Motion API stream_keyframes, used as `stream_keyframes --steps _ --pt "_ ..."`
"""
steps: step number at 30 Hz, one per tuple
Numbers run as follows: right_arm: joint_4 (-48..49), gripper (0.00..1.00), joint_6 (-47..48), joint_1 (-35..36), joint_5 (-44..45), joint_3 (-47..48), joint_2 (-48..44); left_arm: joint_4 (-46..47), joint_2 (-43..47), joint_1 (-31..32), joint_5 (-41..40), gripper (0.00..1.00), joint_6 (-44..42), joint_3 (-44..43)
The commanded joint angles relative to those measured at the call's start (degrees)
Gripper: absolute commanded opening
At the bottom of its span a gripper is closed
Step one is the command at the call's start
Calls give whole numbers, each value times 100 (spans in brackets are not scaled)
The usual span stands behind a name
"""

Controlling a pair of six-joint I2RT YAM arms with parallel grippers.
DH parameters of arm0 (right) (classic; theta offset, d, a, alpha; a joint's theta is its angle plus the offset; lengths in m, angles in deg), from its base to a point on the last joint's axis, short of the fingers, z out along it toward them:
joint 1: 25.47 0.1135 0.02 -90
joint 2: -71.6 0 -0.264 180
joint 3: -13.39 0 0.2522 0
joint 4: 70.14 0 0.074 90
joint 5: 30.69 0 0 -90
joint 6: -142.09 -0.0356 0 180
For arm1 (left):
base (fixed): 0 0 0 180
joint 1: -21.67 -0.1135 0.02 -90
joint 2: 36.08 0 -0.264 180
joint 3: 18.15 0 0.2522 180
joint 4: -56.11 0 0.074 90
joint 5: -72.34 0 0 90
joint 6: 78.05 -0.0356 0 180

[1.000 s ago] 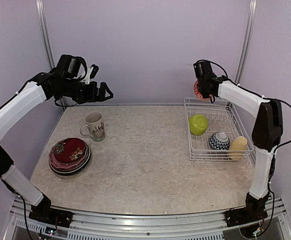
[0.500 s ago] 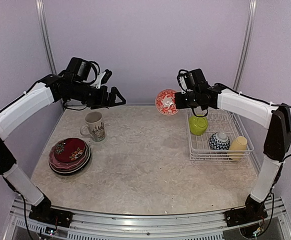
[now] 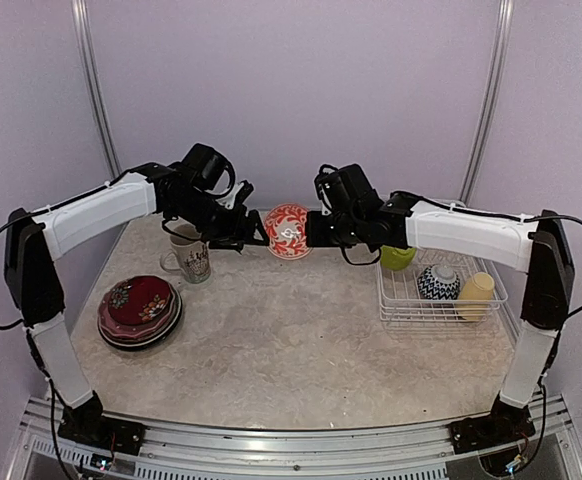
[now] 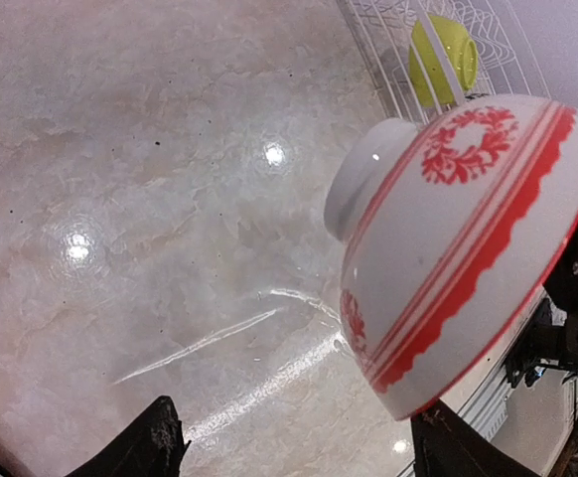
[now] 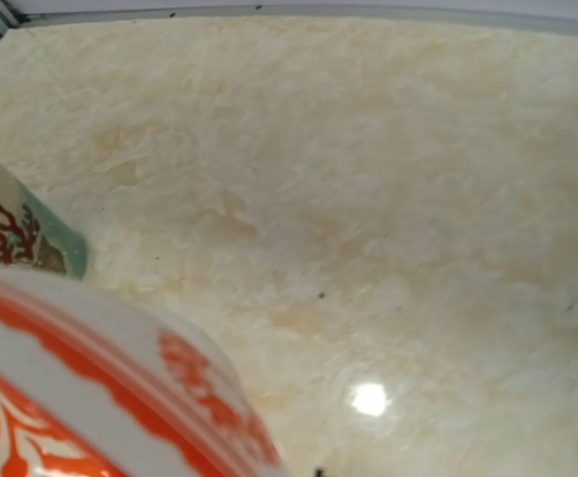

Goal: Unload the mixed dishes from the dish rack
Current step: Pass from the right arm to the left

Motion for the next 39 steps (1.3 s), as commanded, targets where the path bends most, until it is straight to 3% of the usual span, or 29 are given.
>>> stream_keyframes --steps 1,10,20,26,27,29,33,36,39 --pt "37 0 -518 205 280 475 348 -238 -235 21 -251 69 110 -191" --pt "-257 0 -1140 529 653 731 655 -327 -439 56 -704 36 187 -217" --pt "70 0 -1618 670 167 721 1026 -453 -670 203 -1004 29 78 -312" --pt "433 0 -1713 671 78 378 920 -572 -802 250 -1327 0 -17 -397" --pt "483 0 -1668 669 43 327 898 -610 -815 252 -1406 0 -33 -412" --pt "466 11 -1528 659 31 301 868 -639 -860 244 -1492 0 -63 -431" --pt "452 62 -1100 556 -25 59 625 -731 -960 170 -1522 0 -63 -479" --pt "462 86 -623 488 208 -320 116 -946 -1147 75 -1578 0 -74 -636" --pt "453 95 -337 451 621 -736 -423 -1141 -1375 -46 -1526 0 -76 -803"
